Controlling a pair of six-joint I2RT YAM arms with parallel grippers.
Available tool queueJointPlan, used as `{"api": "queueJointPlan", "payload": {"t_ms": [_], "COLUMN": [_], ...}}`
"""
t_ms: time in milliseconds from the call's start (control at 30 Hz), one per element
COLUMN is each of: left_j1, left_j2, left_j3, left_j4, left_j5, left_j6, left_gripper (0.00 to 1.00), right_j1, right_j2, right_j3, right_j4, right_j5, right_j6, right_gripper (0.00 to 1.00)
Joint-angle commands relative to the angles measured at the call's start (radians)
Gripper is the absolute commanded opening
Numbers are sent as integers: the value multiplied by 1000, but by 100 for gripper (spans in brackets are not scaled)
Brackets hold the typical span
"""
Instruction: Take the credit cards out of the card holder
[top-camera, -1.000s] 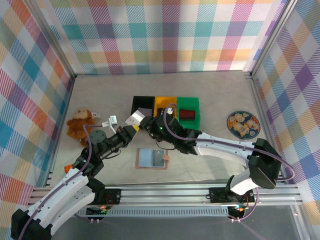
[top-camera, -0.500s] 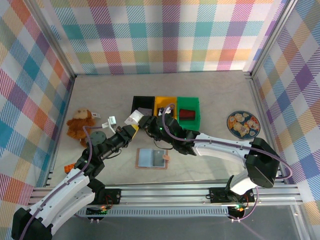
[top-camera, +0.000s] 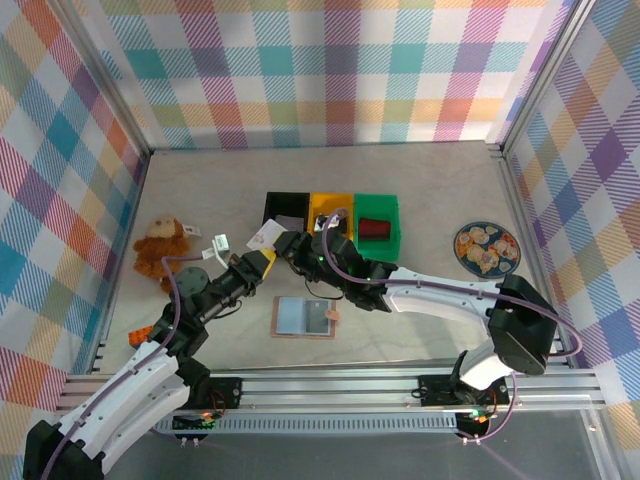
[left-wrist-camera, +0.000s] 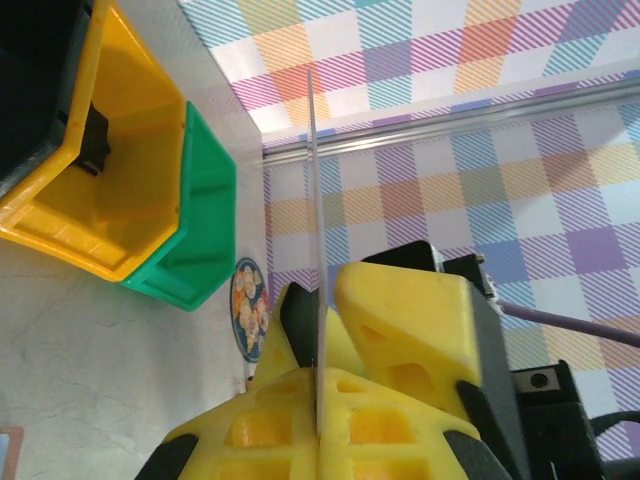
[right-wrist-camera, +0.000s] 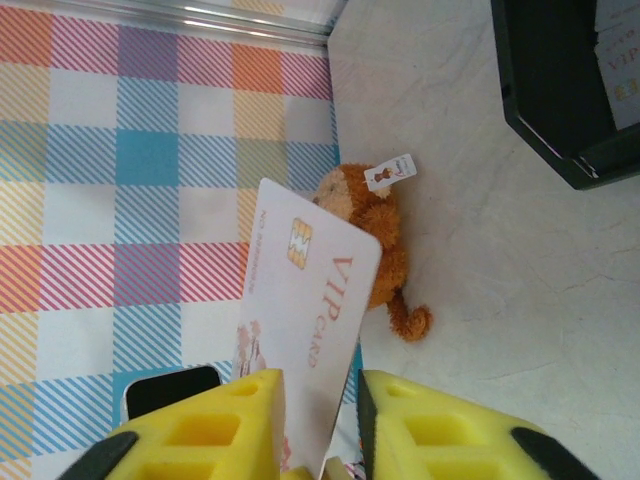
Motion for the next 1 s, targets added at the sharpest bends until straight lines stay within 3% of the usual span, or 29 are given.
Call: {"api": "queueJointPlan", "payload": {"t_ms": [0, 200, 533, 733, 900, 967], "left_j1": [4, 4, 4, 4, 7, 7], "left_j2": [-12, -25, -6, -25, -60, -78], "left_j3": [-8, -29, -19, 30, 181, 245], "left_j4": [54, 82, 80, -33, -297, -417], "left_j5": [0, -4, 13, 14, 13, -15], "left_j6": [-13, -44, -48, 9, 204, 297], "left_gripper": [0, 0, 0, 27, 36, 59], "right_j1": [9, 10, 11, 11, 11, 11], "right_j2": [12, 28, 16, -10, -32, -25], "right_j3": [-6, -5, -13, -20, -7, 13], "right_j4": [69, 116, 131, 71, -37, -100], "right_j5": [11, -4, 9, 51, 147, 189], "right_j6": [-27, -45, -58, -61, -62, -52], "right_gripper": [22, 17, 0, 0, 0, 0]}}
